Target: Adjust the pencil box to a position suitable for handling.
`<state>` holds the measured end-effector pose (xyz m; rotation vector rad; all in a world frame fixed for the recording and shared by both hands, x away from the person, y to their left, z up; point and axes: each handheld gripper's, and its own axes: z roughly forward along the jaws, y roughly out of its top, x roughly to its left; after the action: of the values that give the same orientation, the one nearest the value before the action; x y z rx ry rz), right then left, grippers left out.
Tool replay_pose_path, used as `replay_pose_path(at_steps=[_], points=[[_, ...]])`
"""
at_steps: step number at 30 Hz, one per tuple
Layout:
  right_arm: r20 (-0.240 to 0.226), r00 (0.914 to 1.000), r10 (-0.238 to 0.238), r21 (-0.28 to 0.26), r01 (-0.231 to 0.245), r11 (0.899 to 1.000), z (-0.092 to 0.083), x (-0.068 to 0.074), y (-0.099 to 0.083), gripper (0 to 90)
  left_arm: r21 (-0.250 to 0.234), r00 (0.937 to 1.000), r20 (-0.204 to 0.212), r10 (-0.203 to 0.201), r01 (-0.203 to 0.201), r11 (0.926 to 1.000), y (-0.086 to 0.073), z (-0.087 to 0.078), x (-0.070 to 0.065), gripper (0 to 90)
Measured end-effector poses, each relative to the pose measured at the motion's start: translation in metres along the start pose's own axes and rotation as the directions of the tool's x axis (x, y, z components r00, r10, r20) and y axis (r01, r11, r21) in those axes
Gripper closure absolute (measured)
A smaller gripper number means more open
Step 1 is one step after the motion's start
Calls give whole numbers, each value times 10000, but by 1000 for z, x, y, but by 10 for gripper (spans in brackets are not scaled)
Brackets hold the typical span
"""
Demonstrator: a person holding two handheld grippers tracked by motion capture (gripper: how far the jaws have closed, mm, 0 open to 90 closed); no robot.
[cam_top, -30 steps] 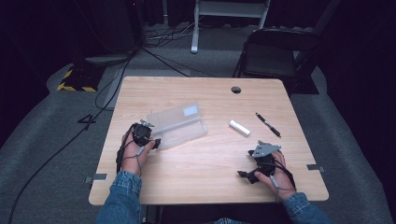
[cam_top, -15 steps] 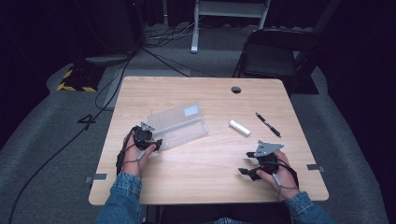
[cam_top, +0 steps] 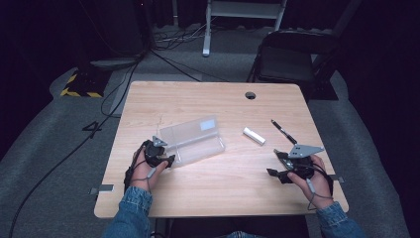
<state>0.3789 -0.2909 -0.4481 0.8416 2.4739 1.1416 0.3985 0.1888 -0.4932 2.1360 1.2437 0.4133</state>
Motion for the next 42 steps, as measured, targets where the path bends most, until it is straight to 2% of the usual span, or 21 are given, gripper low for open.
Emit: replay_pose_path(at_steps=[4,9,12,13,16,20,23,25,27,29,32,34,35,36,41,42], points=[[240,9996,175,-275,-169,9995,-13,-7,1,235,-35,9997,167,169,-168,9999,-6,-4,-8,477],[520,9978,405,-435,-383,9983,-22,-15,0,238,28,9966,433,694,-696,9976,-11,-9,-20,476],[619,9967,525,-512,-494,9975,-26,-19,-1,238,59,9932,607,994,-1000,9950,-12,-10,-27,475],[633,9965,543,-529,-510,9973,-27,-19,-1,238,39,9908,607,1212,-1217,9926,-11,-10,-30,475],[671,9958,616,-614,-575,9965,-29,-21,-1,239,5,9841,953,1498,-1505,9886,-11,-8,-37,473],[527,9964,660,-668,-625,9958,-30,-22,-1,231,-26,9731,1302,1900,-1913,9815,-9,-6,-47,472],[499,9969,602,-607,-572,9965,-29,-22,-2,232,-95,9607,1599,2268,-2282,9736,-7,-4,-57,469],[518,9968,607,-616,-575,9964,-28,-22,-2,232,-128,9563,1683,2391,-2404,9706,-7,-3,-60,469],[522,9967,616,-624,-583,9963,-29,-23,-2,233,-152,9454,1835,2695,-2714,9624,-6,-3,-65,466],[532,9967,614,-632,-580,9963,-29,-22,-1,233,-202,9368,2021,2857,-2876,9575,-5,-2,-70,463],[505,9969,596,-577,-567,9967,-28,-22,-1,233,-348,9185,2314,3208,-3217,9462,-4,0,-79,462],[499,9970,594,-554,-566,9969,-27,-22,-1,233,-348,9185,2314,3208,-3217,9462,-4,0,-79,461],[499,9970,594,-554,-566,9969,-27,-22,-1,232,-503,9019,2573,3469,-3460,9369,-3,2,-87,461],[499,9970,594,-554,-566,9969,-27,-22,-1,232,-503,9019,2573,3469,-3460,9369,-3,2,-87,461],[541,9963,666,-634,-631,9960,-29,-24,-2,232,-585,8874,2816,3651,-3640,9296,-3,4,-95,458],[560,9961,678,-657,-641,9958,-30,-25,-2,232,-567,8870,2841,3640,-3634,9299,-3,3,-95,458]])
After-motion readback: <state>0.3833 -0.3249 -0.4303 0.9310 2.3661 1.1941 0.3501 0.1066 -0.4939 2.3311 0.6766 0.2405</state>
